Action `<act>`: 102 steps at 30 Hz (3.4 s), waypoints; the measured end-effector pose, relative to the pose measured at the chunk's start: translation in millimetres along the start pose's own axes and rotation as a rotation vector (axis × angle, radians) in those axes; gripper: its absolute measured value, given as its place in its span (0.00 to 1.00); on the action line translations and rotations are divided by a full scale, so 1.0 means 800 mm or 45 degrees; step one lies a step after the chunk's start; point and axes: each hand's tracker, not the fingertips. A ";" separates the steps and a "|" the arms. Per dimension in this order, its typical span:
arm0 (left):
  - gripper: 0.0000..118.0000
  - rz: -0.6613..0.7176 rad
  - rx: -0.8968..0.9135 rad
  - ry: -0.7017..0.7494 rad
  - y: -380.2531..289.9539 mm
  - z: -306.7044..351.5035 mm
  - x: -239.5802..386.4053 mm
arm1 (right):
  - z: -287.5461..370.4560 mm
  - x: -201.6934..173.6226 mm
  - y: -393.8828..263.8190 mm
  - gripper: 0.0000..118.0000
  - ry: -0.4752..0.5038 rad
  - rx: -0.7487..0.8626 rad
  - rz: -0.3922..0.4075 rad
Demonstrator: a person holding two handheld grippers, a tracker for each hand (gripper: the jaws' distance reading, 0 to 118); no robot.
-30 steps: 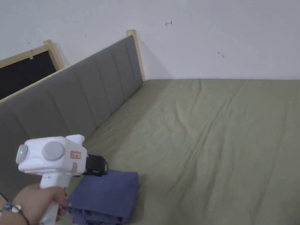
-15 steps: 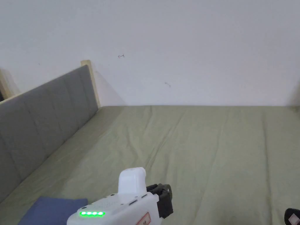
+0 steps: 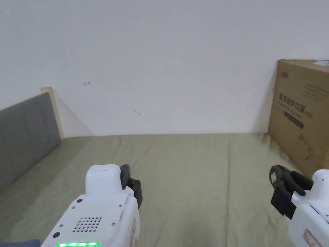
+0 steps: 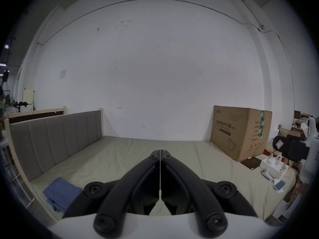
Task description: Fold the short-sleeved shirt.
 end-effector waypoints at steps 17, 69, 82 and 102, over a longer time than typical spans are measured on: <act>0.80 0.131 -0.069 0.078 -0.021 -0.009 -0.001 | 0.006 0.012 -0.009 0.94 -0.131 -0.010 0.068; 0.97 0.127 -0.190 -0.014 -0.022 -0.019 0.013 | -0.005 -0.025 -0.014 0.99 -0.036 -0.085 0.126; 0.97 0.160 -0.204 -0.016 -0.028 -0.049 0.004 | -0.030 -0.023 -0.029 0.99 -0.037 -0.108 0.100; 0.97 0.164 -0.180 -0.067 -0.025 -0.084 0.009 | -0.070 -0.024 -0.034 0.99 -0.025 -0.102 0.080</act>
